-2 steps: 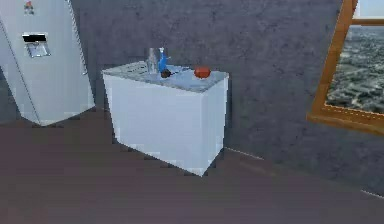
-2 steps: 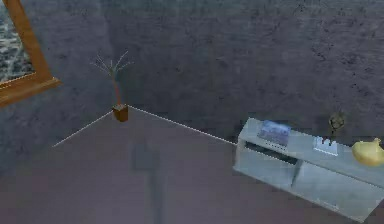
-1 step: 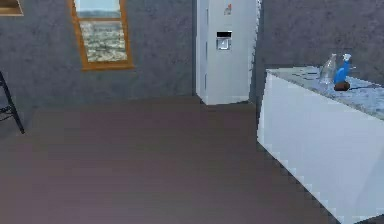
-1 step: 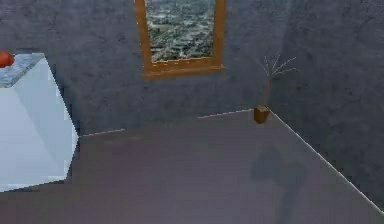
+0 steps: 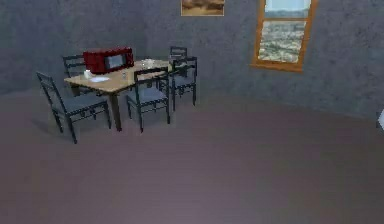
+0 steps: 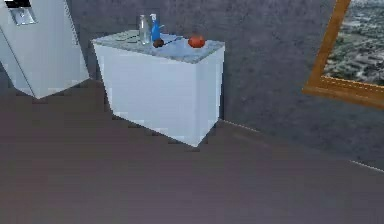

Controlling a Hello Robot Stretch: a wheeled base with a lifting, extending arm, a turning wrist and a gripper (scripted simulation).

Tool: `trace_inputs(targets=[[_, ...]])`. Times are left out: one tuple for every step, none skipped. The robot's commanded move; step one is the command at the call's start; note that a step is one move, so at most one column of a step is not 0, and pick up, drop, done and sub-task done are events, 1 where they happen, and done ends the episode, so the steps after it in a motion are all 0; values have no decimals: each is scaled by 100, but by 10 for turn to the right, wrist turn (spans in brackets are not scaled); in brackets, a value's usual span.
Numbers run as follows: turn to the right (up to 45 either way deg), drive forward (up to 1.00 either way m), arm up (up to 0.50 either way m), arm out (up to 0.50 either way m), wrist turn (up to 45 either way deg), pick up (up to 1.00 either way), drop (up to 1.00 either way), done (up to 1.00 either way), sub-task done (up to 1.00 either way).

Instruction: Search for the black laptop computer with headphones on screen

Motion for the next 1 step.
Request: trace_inputs(targets=[[-450, 0, 0, 0, 0, 0, 0, 0, 0]])
